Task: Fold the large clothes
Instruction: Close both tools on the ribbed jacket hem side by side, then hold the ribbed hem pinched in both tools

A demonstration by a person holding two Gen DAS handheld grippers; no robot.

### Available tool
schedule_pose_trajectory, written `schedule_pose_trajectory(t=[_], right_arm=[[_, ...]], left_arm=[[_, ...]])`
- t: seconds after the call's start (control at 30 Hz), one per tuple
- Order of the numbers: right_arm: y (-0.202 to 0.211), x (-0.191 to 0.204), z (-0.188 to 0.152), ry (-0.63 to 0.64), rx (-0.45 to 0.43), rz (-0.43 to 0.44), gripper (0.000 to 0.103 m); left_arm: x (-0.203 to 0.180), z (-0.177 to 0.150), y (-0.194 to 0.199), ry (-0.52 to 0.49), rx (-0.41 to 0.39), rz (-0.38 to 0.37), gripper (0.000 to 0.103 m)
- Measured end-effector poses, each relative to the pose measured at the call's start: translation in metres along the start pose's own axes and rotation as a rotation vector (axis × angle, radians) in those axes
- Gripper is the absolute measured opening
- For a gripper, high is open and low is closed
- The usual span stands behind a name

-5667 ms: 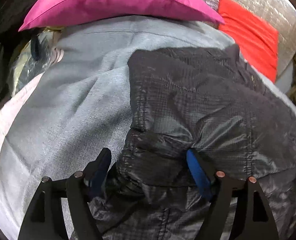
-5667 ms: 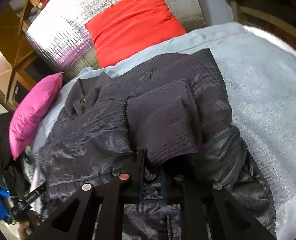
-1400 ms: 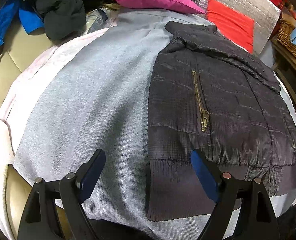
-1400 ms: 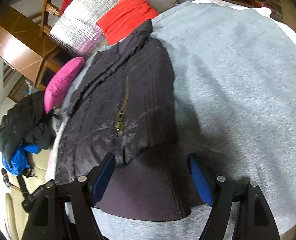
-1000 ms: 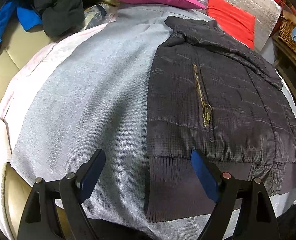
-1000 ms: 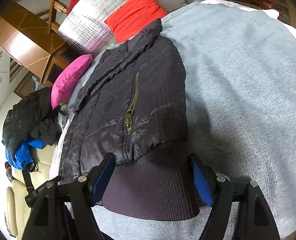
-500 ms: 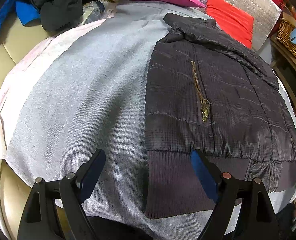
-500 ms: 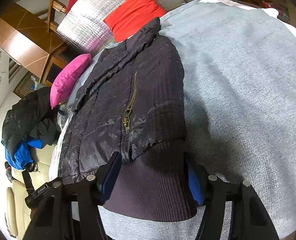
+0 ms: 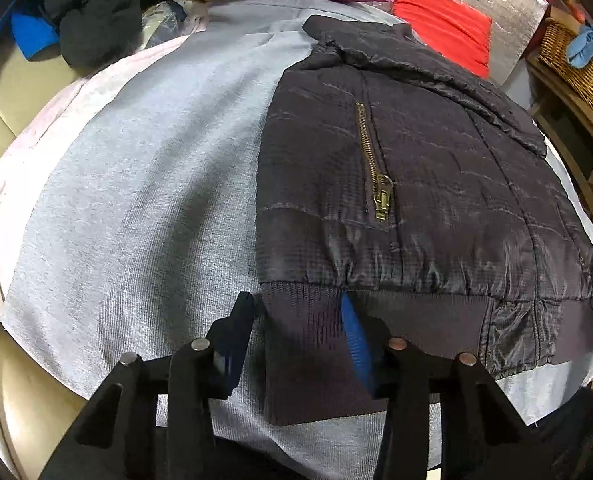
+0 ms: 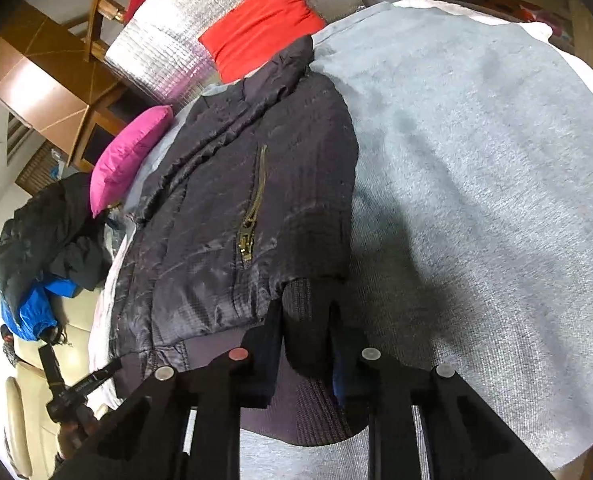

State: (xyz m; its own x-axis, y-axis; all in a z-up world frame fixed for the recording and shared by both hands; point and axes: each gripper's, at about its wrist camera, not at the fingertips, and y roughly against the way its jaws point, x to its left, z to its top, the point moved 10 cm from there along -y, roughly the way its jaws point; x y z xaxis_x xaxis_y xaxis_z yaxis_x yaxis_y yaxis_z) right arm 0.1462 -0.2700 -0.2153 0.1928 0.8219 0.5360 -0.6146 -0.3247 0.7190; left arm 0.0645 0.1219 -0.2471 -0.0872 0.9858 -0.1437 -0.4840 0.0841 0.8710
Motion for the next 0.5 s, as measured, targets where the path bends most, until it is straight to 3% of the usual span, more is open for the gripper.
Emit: schedule_pose_trajectory(t=[0.07, 0.13, 0.33, 0.37, 0.4, 0.5], right_arm=[[-0.0046, -0.0036, -0.0009, -0.013, 0.016, -0.001, 0.026], [-0.0072, -0.0057, -0.0017, -0.018, 0.014, -0.001, 0.027], [-0.0109, -0.0101, -0.0018, -0.069, 0.027, 0.025, 0.028], [-0.0109, -0.0099, -0.0013, -0.064, 0.028, 0.022, 0.028], [-0.0104, -0.0088, -0.0013, -0.054, 0.026, 0.016, 0.025], [-0.0095, -0.005, -0.0044, -0.025, 0.04, 0.0, 0.014]], left_arm=[[-0.0011, -0.0009, -0.0008, 0.005, 0.008, -0.013, 0.052], [0.0001, -0.0022, -0.0017, 0.029, 0.019, -0.024, 0.067], [0.0031, -0.0064, -0.0022, 0.064, 0.028, -0.045, 0.068], [0.0031, -0.0064, -0.0023, 0.054, 0.027, -0.039, 0.064], [0.0016, -0.0067, -0.0033, 0.04, 0.031, -0.039, 0.041], [-0.0011, -0.0059, -0.0045, 0.034, 0.038, -0.049, 0.026]])
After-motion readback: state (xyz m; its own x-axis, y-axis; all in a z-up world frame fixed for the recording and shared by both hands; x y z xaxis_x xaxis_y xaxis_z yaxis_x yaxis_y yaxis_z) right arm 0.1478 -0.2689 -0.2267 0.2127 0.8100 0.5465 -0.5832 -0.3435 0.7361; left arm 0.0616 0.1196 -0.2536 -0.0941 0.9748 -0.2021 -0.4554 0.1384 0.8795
